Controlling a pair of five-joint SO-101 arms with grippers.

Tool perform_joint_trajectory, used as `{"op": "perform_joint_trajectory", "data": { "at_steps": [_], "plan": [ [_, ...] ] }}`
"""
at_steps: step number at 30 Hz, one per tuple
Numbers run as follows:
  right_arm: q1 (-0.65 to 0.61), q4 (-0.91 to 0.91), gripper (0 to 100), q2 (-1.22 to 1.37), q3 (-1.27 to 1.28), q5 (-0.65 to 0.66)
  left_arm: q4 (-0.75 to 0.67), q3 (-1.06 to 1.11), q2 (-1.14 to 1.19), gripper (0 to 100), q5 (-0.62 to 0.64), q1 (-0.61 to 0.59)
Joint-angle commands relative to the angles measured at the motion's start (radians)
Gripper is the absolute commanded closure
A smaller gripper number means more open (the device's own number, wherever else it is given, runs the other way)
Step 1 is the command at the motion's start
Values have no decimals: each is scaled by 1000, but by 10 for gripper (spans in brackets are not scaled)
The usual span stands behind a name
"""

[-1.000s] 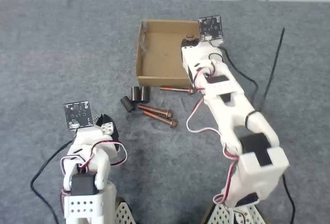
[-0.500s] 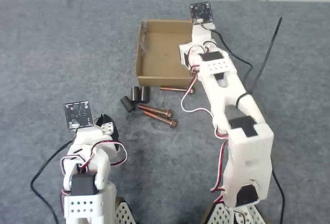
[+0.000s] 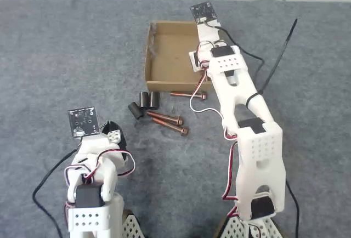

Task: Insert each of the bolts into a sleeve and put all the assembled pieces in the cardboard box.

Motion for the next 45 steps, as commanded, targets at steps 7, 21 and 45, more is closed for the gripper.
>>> {"op": "perform_joint_trajectory", "data": {
  "at_steps": [7, 21, 45],
  "plan": [
    [-10, 24, 973, -93, -63, 14, 3, -12, -3, 989, -12, -5],
    [-48, 509, 981, -394, -63, 17, -195, -13, -8, 990, -175, -348],
    [-340, 900, 983, -653, 66, -54, -169, -157, 284, 990, -166, -402]
  ]
}}
